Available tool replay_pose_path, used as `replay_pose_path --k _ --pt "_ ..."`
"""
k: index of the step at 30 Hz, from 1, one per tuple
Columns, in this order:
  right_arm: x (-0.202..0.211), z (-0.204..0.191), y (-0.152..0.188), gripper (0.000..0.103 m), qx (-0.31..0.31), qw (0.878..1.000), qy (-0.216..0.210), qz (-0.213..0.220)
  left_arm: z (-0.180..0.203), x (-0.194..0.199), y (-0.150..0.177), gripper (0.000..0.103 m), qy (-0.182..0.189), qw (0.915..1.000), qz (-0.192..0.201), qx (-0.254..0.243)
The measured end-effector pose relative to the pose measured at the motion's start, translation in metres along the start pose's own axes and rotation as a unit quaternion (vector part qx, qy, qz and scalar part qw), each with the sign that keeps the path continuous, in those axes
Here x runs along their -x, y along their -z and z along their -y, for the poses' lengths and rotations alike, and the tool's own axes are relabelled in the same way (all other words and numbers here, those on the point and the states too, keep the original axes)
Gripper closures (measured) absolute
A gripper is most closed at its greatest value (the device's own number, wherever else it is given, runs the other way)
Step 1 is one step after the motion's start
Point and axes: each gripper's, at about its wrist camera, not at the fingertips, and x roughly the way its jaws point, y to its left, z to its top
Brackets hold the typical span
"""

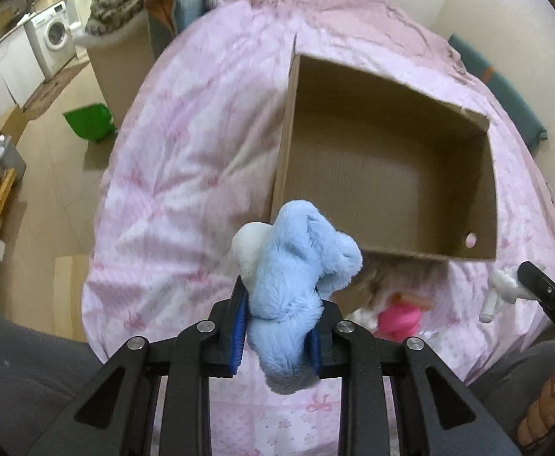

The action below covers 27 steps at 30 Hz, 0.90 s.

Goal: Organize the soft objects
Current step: 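Carry both items over the box and open both tools to drop them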

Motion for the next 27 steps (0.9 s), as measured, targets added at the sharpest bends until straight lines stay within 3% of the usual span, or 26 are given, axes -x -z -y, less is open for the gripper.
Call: replay_pose_path --k 13,17,23,27 --pt "-0.005 -0.011 -0.054 0.092 0.019 0.999 0.015 0.041 0.038 0.004 -0.052 0.079 0.001 0.998 0.045 -0.044" --pt "-0.022 -0.001 -0.065 0.092 0.014 0.999 0.017 0.037 0.047 -0.013 -0.065 0.079 0.003 0.998 0.04 -0.049" --pt "-0.054 0.019 -0.05 0.092 0.007 0.999 0.024 0.029 0.055 -0.05 -0.066 0.079 0.002 0.9945 0.054 -0.09" --pt "-0.068 0.02 -0.049 0.092 0.01 0.999 0.041 0.012 0.052 -0.073 -0.062 0.079 0.007 0.9965 0.034 -0.077"
